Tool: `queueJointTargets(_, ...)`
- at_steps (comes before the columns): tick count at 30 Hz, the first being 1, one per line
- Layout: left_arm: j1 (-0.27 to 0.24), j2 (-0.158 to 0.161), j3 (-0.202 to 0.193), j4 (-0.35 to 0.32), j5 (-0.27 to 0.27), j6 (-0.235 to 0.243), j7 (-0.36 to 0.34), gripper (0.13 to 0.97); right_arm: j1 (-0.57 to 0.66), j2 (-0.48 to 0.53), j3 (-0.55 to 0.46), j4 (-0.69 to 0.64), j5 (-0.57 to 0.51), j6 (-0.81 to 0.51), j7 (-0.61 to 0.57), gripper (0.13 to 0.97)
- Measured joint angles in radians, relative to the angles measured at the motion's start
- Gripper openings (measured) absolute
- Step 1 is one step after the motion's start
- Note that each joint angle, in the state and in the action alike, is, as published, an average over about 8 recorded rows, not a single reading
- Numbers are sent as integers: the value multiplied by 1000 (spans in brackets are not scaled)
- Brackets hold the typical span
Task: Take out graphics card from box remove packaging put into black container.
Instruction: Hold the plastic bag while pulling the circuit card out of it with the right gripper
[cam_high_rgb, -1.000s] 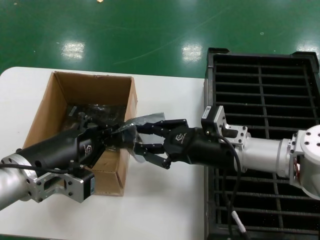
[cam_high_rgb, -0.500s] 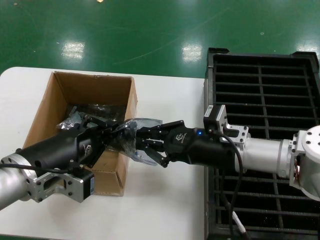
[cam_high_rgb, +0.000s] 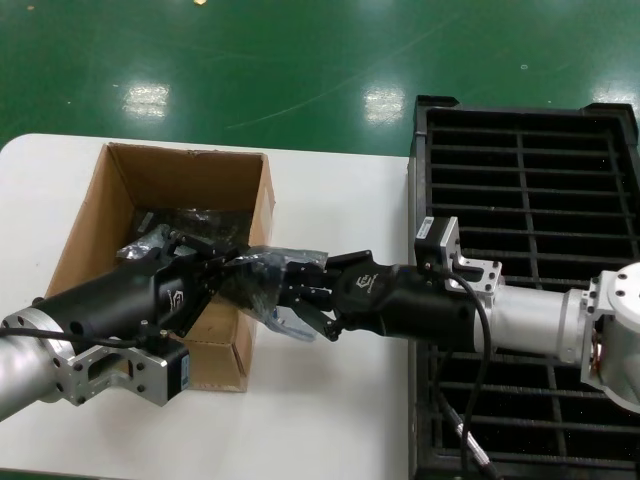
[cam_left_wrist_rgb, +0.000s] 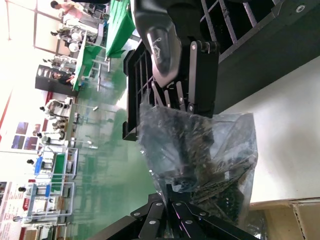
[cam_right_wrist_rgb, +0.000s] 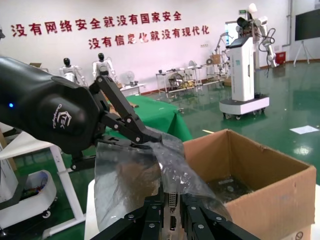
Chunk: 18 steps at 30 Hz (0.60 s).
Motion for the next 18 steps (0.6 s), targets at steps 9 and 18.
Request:
queueJointTargets(9,0,0,0,0,0,0,0,140,17,-14,8,-66,-2,-3,-6,199)
queueJointTargets(18,0,0,0,0,0,0,0,140,31,-27,15,-103,-7,-1,-3,265)
